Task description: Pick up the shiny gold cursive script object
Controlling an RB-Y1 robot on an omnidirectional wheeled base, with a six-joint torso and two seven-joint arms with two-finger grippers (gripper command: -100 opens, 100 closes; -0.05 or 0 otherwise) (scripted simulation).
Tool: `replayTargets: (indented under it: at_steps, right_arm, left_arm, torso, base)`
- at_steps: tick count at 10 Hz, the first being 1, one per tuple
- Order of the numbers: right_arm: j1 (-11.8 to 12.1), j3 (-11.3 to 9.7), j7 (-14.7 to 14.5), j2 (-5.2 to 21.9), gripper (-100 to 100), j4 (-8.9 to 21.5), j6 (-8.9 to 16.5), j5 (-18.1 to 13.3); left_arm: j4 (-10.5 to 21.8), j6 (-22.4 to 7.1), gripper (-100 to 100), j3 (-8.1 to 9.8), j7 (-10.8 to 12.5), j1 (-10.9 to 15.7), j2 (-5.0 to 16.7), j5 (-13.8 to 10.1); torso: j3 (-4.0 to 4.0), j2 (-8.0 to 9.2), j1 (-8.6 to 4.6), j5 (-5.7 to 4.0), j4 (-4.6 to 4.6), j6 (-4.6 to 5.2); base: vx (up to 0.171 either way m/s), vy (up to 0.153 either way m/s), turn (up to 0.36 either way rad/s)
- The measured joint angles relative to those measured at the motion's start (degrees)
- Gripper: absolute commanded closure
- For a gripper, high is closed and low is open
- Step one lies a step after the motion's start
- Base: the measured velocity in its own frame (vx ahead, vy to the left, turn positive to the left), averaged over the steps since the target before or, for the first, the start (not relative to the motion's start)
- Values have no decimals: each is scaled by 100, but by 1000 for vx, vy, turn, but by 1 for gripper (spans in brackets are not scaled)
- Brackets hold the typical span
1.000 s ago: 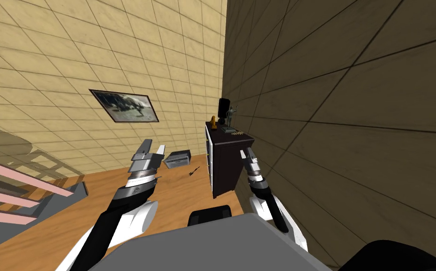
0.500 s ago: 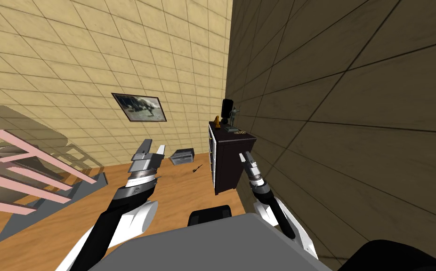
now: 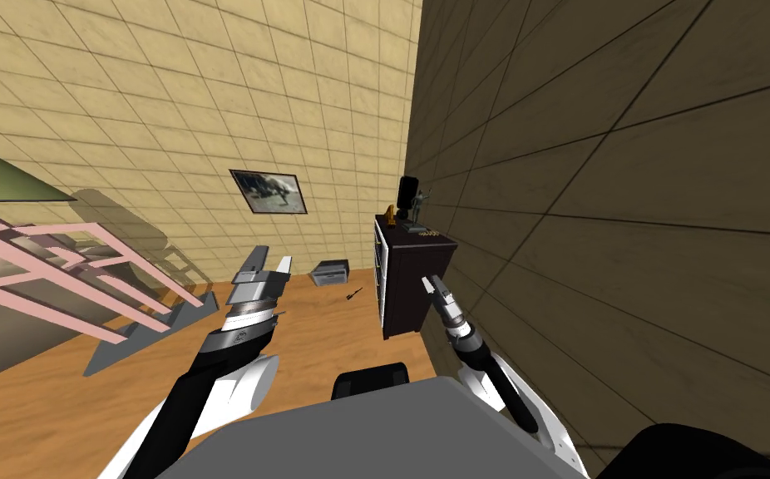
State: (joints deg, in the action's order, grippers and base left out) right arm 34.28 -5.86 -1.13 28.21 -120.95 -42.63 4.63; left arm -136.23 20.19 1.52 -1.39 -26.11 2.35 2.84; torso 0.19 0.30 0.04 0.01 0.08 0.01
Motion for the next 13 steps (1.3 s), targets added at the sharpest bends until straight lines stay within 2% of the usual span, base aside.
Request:
replayTargets:
  at_steps: [3, 6, 8, 12, 13]
  right_arm:
    - [75, -90, -125, 465, -100, 190, -229, 113]
    - [113, -221, -275, 984, -100, 534, -523, 256]
    - [165, -254, -339, 1285, -100, 605, -638, 297]
    - [220, -432, -541, 1979, -100, 1094, -1044, 419]
    - [230, -441, -560, 2127, -100, 1100, -1059, 426]
  left_arm:
    - [0, 0, 0, 0, 0, -1, 0, 0]
    - [0, 0, 0, 0, 0, 0, 0, 0]
    - [0, 0, 0, 1, 0, -1, 0, 0]
    - [0, 0, 0, 1, 0, 0, 0, 0]
    - [0, 0, 0, 1, 0, -1, 0, 0]
  torso:
    - [-9, -17, -8, -2, -3, 1]
    - [-4, -6, -9, -2, -2, -2]
    - [-8, -15, -10, -2, -3, 2]
    - [-3, -6, -10, -2, -1, 1]
    - [-8, -15, -13, -3, -3, 2]
  base:
    - [-40, 22, 86]
    - [-63, 16, 137]
    - [-42, 20, 95]
    - [-57, 13, 96]
    - [-54, 15, 207]
